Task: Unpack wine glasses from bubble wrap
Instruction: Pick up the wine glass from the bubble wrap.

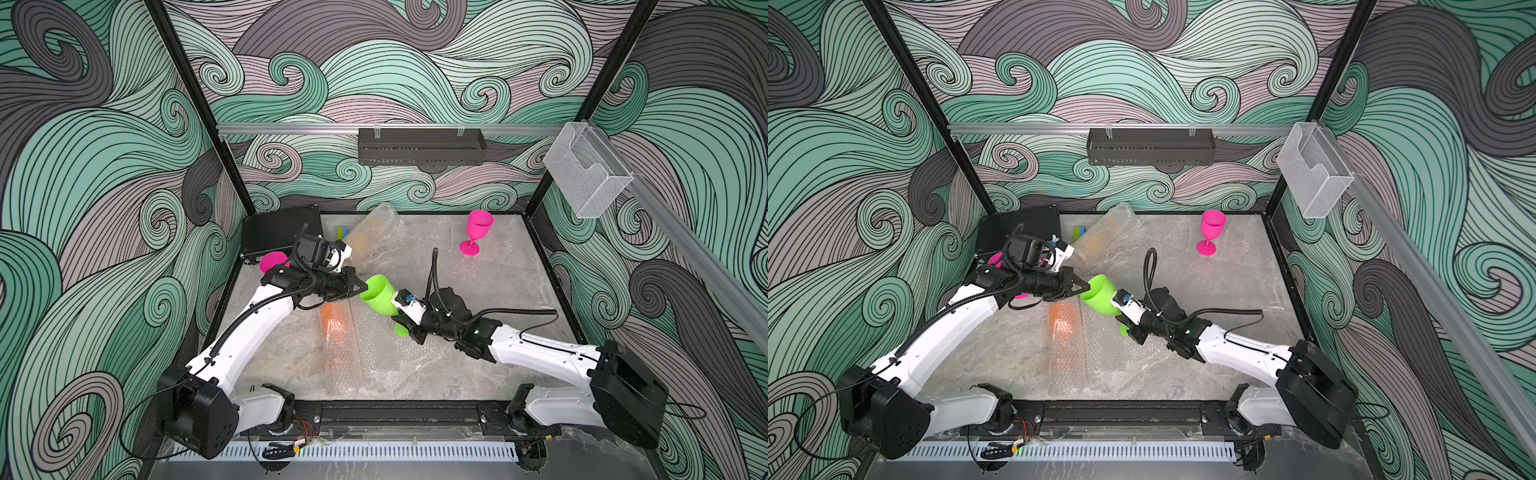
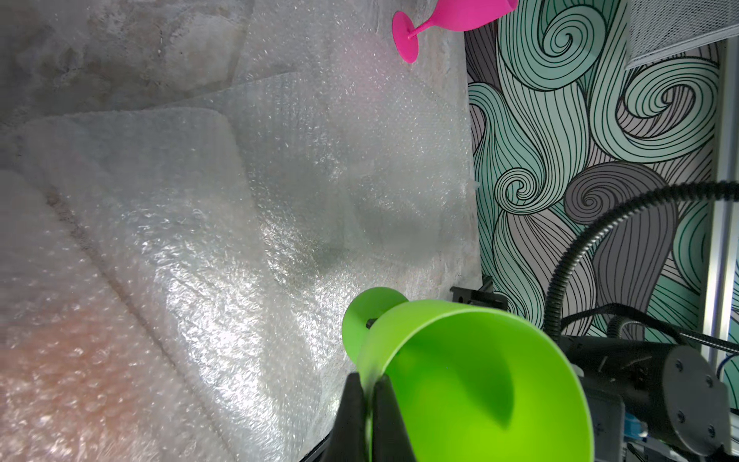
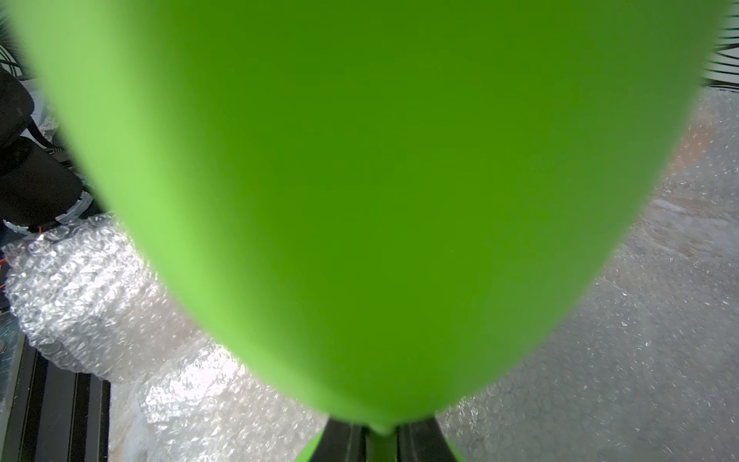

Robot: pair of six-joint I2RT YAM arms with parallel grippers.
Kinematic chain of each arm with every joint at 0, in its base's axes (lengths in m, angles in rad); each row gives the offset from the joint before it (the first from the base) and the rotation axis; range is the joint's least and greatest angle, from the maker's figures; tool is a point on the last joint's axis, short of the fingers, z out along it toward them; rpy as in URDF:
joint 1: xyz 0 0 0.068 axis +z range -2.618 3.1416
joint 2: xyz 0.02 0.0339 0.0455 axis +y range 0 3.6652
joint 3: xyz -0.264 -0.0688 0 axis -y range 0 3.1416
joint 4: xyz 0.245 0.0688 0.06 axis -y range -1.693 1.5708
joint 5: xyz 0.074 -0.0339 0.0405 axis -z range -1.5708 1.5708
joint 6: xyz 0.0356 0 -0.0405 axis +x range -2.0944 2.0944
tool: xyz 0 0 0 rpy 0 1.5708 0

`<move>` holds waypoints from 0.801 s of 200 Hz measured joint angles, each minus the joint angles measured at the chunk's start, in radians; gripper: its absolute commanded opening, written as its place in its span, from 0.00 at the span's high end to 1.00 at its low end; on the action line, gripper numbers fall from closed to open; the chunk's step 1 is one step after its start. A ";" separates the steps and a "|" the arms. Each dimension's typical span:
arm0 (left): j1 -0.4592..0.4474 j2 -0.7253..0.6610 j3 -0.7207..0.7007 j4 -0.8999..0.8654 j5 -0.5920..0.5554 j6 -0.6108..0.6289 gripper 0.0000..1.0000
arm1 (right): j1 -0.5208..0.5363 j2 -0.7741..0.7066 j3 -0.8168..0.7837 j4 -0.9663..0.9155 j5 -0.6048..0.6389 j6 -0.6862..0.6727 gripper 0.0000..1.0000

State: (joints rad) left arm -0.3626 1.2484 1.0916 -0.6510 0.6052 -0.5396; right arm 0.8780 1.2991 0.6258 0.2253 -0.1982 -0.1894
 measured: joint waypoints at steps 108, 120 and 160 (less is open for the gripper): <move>-0.006 0.013 0.000 -0.051 -0.070 0.032 1.00 | 0.005 -0.001 0.025 -0.019 0.005 -0.012 0.43; -0.006 0.012 0.001 -0.060 -0.092 0.033 1.00 | 0.005 -0.007 0.025 -0.023 0.005 -0.012 0.39; 0.003 -0.012 0.006 -0.095 -0.161 0.042 1.00 | 0.005 -0.039 0.025 -0.029 0.005 -0.009 0.32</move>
State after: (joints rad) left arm -0.3595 1.2362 1.0973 -0.7460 0.4446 -0.4973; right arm 0.8825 1.2598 0.6506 0.1959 -0.1928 -0.1982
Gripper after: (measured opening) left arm 0.049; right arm 0.669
